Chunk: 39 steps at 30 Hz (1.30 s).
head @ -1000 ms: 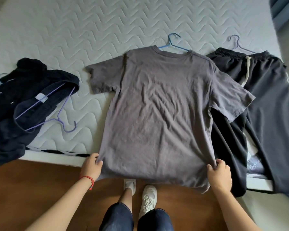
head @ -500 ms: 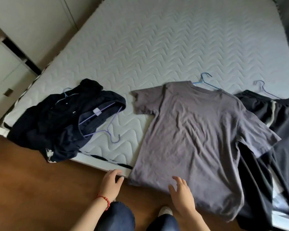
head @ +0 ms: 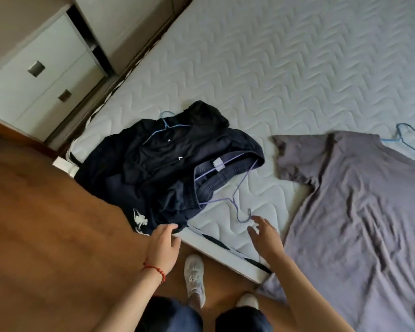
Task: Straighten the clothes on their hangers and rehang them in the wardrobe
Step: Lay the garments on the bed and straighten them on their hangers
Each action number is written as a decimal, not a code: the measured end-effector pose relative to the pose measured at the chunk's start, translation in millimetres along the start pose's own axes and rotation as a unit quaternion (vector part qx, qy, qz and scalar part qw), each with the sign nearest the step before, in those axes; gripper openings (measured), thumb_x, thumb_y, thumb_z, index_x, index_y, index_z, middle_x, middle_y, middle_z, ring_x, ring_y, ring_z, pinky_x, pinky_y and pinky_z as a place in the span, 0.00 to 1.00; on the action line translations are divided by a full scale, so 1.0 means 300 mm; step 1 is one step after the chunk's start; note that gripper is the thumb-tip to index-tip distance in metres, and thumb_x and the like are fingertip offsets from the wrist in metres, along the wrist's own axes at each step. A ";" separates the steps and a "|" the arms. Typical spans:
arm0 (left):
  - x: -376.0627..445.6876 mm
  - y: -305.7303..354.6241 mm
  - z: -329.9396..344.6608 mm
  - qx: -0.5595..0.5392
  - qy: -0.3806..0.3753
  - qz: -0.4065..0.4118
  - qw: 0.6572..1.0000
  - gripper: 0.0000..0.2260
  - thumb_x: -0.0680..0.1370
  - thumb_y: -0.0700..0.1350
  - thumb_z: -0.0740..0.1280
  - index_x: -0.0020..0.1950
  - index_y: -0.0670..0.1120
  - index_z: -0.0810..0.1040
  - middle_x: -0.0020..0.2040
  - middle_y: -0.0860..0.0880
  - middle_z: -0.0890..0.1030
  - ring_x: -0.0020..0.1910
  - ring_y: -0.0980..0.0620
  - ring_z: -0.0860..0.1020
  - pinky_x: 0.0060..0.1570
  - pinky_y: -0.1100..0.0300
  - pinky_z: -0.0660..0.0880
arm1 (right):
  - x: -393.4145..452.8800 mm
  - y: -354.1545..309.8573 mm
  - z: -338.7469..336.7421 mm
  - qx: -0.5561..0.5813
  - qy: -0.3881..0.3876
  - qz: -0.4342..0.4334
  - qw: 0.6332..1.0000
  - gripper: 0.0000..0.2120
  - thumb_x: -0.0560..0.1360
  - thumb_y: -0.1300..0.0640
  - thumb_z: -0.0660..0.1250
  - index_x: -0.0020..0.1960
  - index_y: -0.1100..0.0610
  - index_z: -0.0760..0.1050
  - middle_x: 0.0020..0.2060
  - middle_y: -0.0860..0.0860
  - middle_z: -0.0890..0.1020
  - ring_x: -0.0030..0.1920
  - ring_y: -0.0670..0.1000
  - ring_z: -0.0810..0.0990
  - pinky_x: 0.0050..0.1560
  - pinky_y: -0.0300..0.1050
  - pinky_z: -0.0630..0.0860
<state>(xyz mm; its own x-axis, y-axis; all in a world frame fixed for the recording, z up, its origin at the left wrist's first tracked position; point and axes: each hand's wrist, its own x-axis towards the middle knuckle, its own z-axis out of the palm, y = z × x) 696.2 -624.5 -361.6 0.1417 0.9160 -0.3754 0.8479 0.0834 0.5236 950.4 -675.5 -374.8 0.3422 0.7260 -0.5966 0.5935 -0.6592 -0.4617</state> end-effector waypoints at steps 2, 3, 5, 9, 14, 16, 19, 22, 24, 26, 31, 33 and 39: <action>0.052 -0.027 0.002 0.019 0.009 0.023 1.000 0.14 0.72 0.37 0.68 0.58 0.38 0.76 0.55 0.40 0.78 0.57 0.40 0.75 0.58 0.49 0.73 | 0.063 -0.032 0.002 -0.010 0.000 0.000 1.000 0.18 0.78 0.56 0.61 0.67 0.55 0.68 0.64 0.54 0.74 0.61 0.55 0.76 0.58 0.46 0.72; 0.077 -0.035 0.008 0.034 0.009 0.033 0.999 0.16 0.71 0.37 0.70 0.58 0.38 0.77 0.55 0.40 0.78 0.57 0.39 0.76 0.56 0.47 0.75 | 0.095 -0.042 0.001 -0.015 0.002 -0.001 1.000 0.18 0.78 0.56 0.61 0.67 0.55 0.68 0.64 0.54 0.74 0.61 0.56 0.76 0.57 0.47 0.72; 0.126 -0.047 0.025 0.076 0.003 0.052 0.996 0.19 0.67 0.38 0.74 0.57 0.39 0.77 0.55 0.40 0.79 0.55 0.38 0.78 0.51 0.44 0.77 | 0.165 -0.054 0.000 -0.044 0.001 -0.009 0.999 0.19 0.77 0.57 0.60 0.68 0.55 0.68 0.65 0.55 0.73 0.62 0.57 0.74 0.58 0.48 0.72; 0.219 -0.038 0.069 0.170 -0.006 0.101 0.980 0.28 0.59 0.43 0.79 0.57 0.41 0.78 0.56 0.41 0.80 0.54 0.41 0.80 0.45 0.47 0.80 | 0.350 -0.056 -0.018 -0.126 0.018 -0.040 0.991 0.23 0.77 0.61 0.60 0.71 0.57 0.63 0.71 0.56 0.66 0.69 0.57 0.67 0.62 0.51 0.69; 0.331 -0.070 0.151 0.248 -0.015 0.122 0.961 0.39 0.56 0.47 0.80 0.63 0.40 0.69 0.60 0.37 0.77 0.57 0.40 0.78 0.51 0.46 0.78 | 0.594 -0.064 -0.060 -0.206 0.111 -0.071 0.969 0.33 0.71 0.69 0.60 0.75 0.59 0.54 0.75 0.58 0.55 0.74 0.58 0.57 0.71 0.52 0.58; 0.367 -0.085 0.187 0.275 -0.025 0.112 0.955 0.43 0.54 0.49 0.81 0.65 0.39 0.68 0.60 0.36 0.77 0.57 0.39 0.78 0.51 0.46 0.78 | 0.672 -0.056 -0.074 -0.250 0.143 -0.097 0.953 0.37 0.69 0.71 0.59 0.75 0.60 0.51 0.76 0.57 0.52 0.75 0.57 0.54 0.73 0.53 0.55; 0.405 -0.096 0.223 0.292 -0.010 0.112 0.950 0.39 0.55 0.48 0.81 0.62 0.38 0.73 0.56 0.36 0.78 0.52 0.39 0.80 0.48 0.49 0.79 | 0.752 -0.048 -0.090 -0.293 0.163 -0.134 0.933 0.39 0.69 0.72 0.58 0.76 0.58 0.49 0.77 0.56 0.49 0.76 0.57 0.51 0.74 0.56 0.54; 0.440 -0.089 0.231 0.279 0.027 0.104 0.954 0.35 0.56 0.46 0.80 0.59 0.40 0.73 0.52 0.38 0.79 0.47 0.40 0.81 0.43 0.52 0.79 | 0.814 -0.062 -0.102 -0.279 0.184 -0.172 0.927 0.37 0.70 0.71 0.59 0.76 0.60 0.50 0.76 0.60 0.53 0.73 0.62 0.58 0.69 0.58 0.61; 0.461 -0.082 0.229 0.266 0.039 0.094 0.959 0.37 0.55 0.47 0.81 0.59 0.41 0.70 0.48 0.40 0.79 0.43 0.41 0.80 0.39 0.53 0.78 | 0.850 -0.061 -0.106 -0.273 0.170 -0.191 0.927 0.37 0.69 0.71 0.61 0.75 0.61 0.52 0.73 0.61 0.60 0.70 0.62 0.63 0.65 0.58 0.65; 0.480 -0.076 0.226 0.263 0.046 0.074 0.961 0.39 0.53 0.47 0.81 0.59 0.40 0.69 0.45 0.41 0.79 0.40 0.43 0.79 0.35 0.54 0.77 | 0.874 -0.047 -0.109 -0.268 0.162 -0.219 0.924 0.33 0.68 0.72 0.64 0.72 0.63 0.61 0.67 0.61 0.70 0.66 0.63 0.69 0.63 0.60 0.66; 0.513 -0.040 0.193 0.250 0.061 0.020 0.966 0.32 0.53 0.42 0.80 0.56 0.41 0.77 0.41 0.42 0.77 0.36 0.42 0.77 0.34 0.54 0.75 | 0.864 -0.064 -0.164 -0.240 0.228 -0.291 0.898 0.17 0.68 0.61 0.60 0.53 0.63 0.79 0.47 0.59 0.82 0.50 0.63 0.79 0.53 0.58 0.72; 0.535 -0.024 0.156 0.208 0.063 -0.011 0.976 0.27 0.56 0.35 0.78 0.53 0.41 0.79 0.41 0.41 0.78 0.38 0.39 0.78 0.36 0.51 0.75 | 0.853 -0.106 -0.196 -0.227 0.232 -0.308 0.894 0.17 0.69 0.58 0.57 0.49 0.63 0.80 0.43 0.58 0.83 0.46 0.63 0.80 0.49 0.56 0.73; 0.636 0.017 -0.088 0.031 0.152 -0.128 0.980 0.06 0.75 0.42 0.66 0.46 0.39 0.78 0.45 0.39 0.81 0.46 0.34 0.78 0.38 0.49 0.70 | 0.829 -0.312 -0.285 -0.192 0.282 -0.330 0.880 0.13 0.71 0.55 0.61 0.47 0.60 0.80 0.38 0.56 0.82 0.40 0.61 0.79 0.43 0.54 0.72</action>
<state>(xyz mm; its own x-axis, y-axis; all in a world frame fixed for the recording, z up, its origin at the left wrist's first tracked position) 714.0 -439.0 -410.4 -0.2312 0.9432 -0.2385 0.8659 0.3112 0.3916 1042.3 -416.4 -423.8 0.0738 0.9791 0.1895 0.9642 -0.0215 -0.2645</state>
